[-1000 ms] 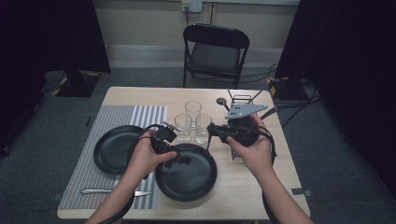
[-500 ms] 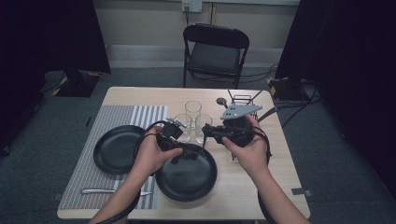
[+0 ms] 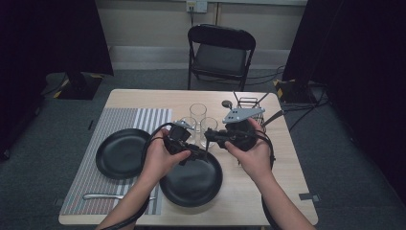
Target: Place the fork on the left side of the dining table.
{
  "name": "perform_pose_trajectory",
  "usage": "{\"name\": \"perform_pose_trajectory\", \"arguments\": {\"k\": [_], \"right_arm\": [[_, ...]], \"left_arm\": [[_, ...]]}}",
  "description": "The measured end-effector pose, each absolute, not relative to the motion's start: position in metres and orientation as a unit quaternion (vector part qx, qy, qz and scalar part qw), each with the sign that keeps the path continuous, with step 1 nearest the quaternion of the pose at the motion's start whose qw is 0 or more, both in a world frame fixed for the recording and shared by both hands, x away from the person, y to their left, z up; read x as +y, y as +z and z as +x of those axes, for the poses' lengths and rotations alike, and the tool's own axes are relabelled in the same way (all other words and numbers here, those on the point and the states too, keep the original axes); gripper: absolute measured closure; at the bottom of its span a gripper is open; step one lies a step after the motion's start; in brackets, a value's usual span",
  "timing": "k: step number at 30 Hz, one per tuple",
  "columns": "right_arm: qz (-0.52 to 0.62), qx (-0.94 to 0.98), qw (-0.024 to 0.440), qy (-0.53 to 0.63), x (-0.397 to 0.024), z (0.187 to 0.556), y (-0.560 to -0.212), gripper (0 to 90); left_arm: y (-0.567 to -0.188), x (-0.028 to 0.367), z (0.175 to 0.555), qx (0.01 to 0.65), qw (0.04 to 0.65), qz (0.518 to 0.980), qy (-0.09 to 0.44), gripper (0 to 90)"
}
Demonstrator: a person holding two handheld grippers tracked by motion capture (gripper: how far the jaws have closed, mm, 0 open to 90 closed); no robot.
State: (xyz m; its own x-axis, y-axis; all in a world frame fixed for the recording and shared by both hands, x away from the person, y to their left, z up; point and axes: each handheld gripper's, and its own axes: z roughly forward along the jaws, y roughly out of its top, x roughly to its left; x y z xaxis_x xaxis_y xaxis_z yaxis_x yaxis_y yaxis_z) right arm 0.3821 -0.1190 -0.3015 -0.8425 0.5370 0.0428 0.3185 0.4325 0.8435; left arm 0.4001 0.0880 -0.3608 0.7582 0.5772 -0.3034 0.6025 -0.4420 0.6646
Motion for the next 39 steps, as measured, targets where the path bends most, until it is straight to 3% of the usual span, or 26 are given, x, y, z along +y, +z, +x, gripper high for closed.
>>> {"name": "perform_pose_trajectory", "arguments": {"k": [18, 39], "right_arm": [[0.266, 0.836, 0.116, 0.466, -0.113, 0.382, -0.303, 87.4], [0.277, 0.835, 0.108, 0.463, -0.105, 0.383, -0.307, 85.5]], "left_arm": [[-0.354, 0.078, 0.397, 0.335, 0.415, 0.846, 0.004, 76.0], [-0.357, 0.078, 0.398, 0.330, 0.407, 0.852, -0.002, 80.7]]}}
